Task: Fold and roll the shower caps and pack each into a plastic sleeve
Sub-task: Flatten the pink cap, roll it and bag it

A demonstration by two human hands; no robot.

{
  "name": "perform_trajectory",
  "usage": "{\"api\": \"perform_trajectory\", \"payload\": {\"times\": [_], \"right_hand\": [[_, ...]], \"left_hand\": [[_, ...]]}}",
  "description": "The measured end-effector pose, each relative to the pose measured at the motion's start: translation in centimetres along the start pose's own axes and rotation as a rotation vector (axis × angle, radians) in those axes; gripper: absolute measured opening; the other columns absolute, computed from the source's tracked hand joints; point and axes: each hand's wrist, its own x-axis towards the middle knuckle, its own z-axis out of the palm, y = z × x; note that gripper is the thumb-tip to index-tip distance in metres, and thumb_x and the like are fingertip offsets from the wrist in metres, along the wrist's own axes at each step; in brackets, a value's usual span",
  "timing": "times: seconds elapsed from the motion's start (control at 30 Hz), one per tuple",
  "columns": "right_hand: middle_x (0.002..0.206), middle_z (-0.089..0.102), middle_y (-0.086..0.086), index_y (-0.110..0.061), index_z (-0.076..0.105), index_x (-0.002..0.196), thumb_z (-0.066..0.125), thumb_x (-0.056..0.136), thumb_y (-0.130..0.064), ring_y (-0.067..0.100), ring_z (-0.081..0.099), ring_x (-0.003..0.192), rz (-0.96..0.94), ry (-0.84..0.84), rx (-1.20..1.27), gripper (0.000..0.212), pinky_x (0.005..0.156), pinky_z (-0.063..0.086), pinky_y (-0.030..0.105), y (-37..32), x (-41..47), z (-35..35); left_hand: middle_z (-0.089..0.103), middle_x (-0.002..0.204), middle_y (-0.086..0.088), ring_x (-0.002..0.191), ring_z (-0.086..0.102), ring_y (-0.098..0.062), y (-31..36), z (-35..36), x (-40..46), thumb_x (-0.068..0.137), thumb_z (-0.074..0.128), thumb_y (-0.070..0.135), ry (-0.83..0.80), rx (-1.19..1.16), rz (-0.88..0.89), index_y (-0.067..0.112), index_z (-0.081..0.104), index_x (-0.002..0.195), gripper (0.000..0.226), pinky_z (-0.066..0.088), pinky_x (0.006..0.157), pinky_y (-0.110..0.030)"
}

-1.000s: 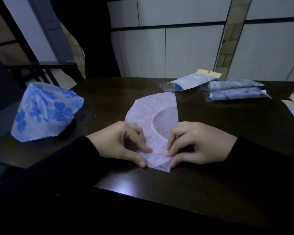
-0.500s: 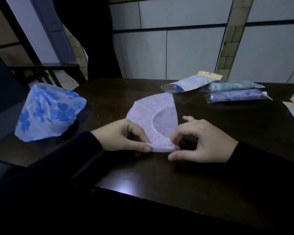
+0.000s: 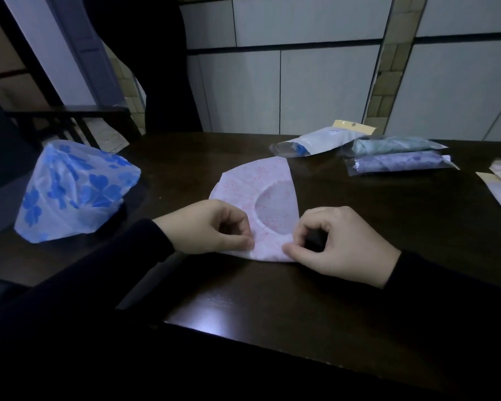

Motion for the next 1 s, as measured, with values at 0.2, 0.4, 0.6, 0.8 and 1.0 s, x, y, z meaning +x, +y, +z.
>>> {"api": "perform_trajectory", "payload": {"times": [0.2,0.4,0.6,0.8,1.0], "right_hand": [[0.088,0.063,-0.014,-0.025,0.075,0.079,0.077,0.075,-0.032,0.0,0.061,0.083,-0.022,-0.048,0.007,0.008,0.072,0.045,0.01,0.3,0.5,-0.5],[0.097,0.063,-0.02,-0.03,0.077,0.093,0.062,0.074,-0.06,-0.002,0.058,0.094,-0.108,-0.213,-0.13,0.039,0.079,0.048,0.016,0.0,0.5,-1.4],[0.102,0.063,-0.021,-0.029,0.076,0.099,0.064,0.079,-0.053,-0.006,0.059,0.094,-0.138,-0.21,-0.16,0.034,0.079,0.051,0.018,0.2,0.6,-1.4],[0.087,0.069,-0.015,-0.028,0.075,0.096,0.05,0.084,-0.054,0.001,0.062,0.081,-0.117,-0.196,-0.253,0.037,0.11,0.029,0.021,0.1,0.8,-1.1],[0.079,0.056,-0.019,-0.028,0.068,0.091,0.042,0.09,-0.05,-0.004,0.05,0.084,0.04,-0.091,-0.348,0.034,0.116,0.004,0.039,0.6,1.4,-0.7]], "left_hand": [[0.067,0.084,0.011,0.07,0.057,-0.004,-0.5,0.2,-0.4,0.082,0.076,0.016,0.036,0.041,0.168,0.028,0.07,0.092,0.017,0.044,0.067,-0.014],[0.069,0.094,0.011,0.078,0.065,-0.015,-1.1,0.1,-0.9,0.08,0.076,0.034,0.063,0.109,0.268,0.029,0.077,0.096,0.016,0.052,0.069,-0.031],[0.068,0.092,0.012,0.077,0.061,-0.013,-1.1,0.1,-0.9,0.066,0.083,0.049,0.058,0.066,0.227,0.032,0.078,0.096,0.035,0.046,0.066,-0.021],[0.07,0.089,0.012,0.075,0.063,-0.013,-1.3,-0.3,-0.8,0.076,0.08,0.028,0.071,0.061,0.189,0.027,0.078,0.091,0.015,0.051,0.066,-0.026],[0.066,0.077,0.024,0.07,0.059,-0.002,-1.6,-0.6,-0.7,0.088,0.067,0.026,0.174,0.117,0.149,0.039,0.066,0.078,0.017,0.042,0.064,-0.012]]}}
